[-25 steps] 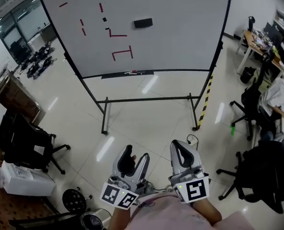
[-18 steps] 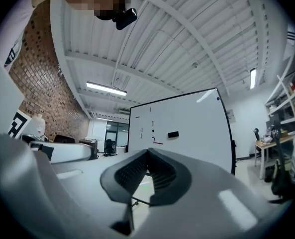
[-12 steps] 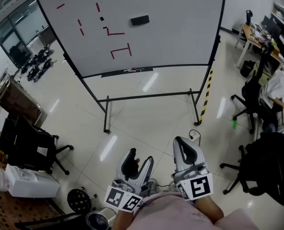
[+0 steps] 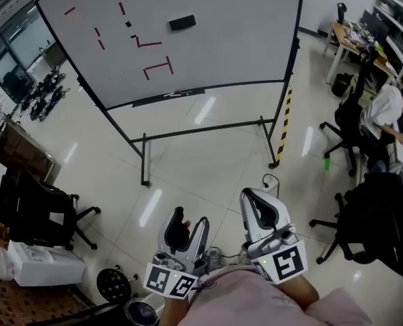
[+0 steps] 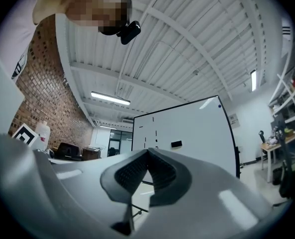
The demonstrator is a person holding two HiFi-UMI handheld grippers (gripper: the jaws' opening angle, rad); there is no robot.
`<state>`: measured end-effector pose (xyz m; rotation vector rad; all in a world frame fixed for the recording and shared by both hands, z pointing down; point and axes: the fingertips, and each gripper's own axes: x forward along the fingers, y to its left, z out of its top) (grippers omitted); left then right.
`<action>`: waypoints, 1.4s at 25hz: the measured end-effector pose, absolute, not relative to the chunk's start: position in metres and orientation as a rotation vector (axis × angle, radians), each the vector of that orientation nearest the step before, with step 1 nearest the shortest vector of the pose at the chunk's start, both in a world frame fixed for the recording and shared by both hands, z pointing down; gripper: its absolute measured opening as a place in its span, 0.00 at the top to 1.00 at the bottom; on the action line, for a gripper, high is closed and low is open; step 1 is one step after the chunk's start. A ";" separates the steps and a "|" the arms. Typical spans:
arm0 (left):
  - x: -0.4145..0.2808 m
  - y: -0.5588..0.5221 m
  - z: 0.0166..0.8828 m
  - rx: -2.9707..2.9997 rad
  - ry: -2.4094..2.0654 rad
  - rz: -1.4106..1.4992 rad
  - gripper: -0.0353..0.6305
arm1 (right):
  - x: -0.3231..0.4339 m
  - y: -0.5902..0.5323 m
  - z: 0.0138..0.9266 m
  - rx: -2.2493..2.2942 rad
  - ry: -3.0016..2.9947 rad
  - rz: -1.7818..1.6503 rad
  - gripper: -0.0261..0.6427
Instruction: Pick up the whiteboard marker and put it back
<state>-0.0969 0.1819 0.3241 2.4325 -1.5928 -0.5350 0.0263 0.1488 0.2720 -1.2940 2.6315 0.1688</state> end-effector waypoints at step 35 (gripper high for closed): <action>-0.060 0.179 0.325 2.524 -1.573 -0.446 0.54 | 0.049 0.151 0.288 -1.318 2.682 0.126 0.96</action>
